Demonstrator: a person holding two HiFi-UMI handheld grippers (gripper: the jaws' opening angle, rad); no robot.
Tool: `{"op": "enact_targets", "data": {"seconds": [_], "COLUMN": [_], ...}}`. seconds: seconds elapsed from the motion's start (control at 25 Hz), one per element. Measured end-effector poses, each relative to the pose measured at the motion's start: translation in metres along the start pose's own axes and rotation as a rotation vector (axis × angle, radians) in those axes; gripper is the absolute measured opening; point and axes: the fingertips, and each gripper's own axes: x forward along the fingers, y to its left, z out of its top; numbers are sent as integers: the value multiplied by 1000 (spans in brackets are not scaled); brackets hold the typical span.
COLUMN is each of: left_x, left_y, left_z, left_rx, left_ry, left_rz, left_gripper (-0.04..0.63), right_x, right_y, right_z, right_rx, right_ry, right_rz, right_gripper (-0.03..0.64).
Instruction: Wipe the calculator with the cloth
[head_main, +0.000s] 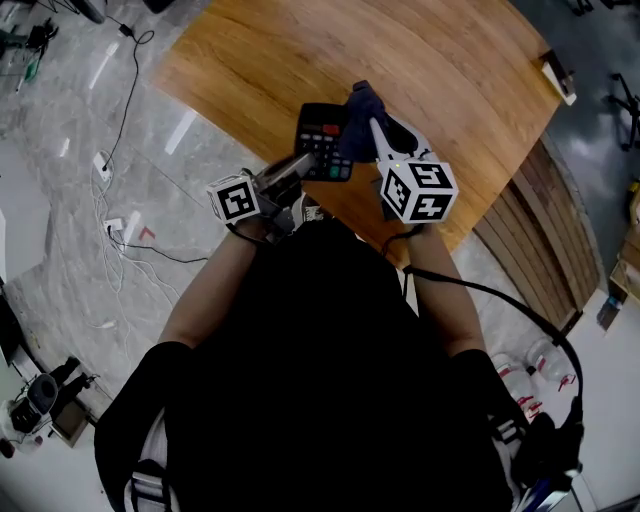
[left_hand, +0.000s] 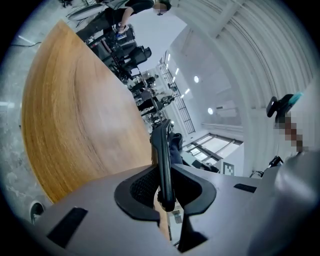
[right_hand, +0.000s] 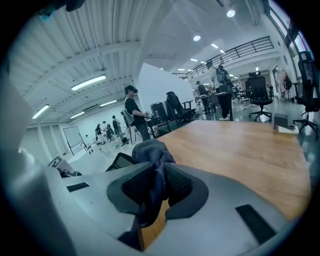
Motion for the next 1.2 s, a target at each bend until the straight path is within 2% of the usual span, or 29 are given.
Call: {"op": "enact_targets", "data": {"seconds": [0.16, 0.4, 0.56, 0.8, 0.92, 1.04, 1.2], "left_x": [1, -6, -3, 4, 12, 9, 5], "left_y": [0, 11, 12, 10, 6, 5, 2], "left_z": [6, 28, 31, 35, 36, 46, 56], "left_rx": [-61, -135, -138, -138, -108, -172, -239], "left_ry": [-44, -147, -161, -188, -176, -246, -305], "left_rz": [-23, -2, 9, 7, 5, -26, -63], "left_gripper": [72, 72, 71, 71, 71, 71, 71], "right_x": [-2, -10, -15, -21, -20, -19, -25], "right_y": [13, 51, 88, 130, 111, 92, 104], "right_z": [-12, -45, -58, -60, -55, -51, -56], "right_rx": [-29, -27, -57, -76, -47, -30, -61], "right_ry": [21, 80, 111, 103, 78, 66, 71], "right_rz": [11, 115, 207, 368, 346, 310, 375], "right_gripper": [66, 66, 66, 66, 66, 66, 66]}}
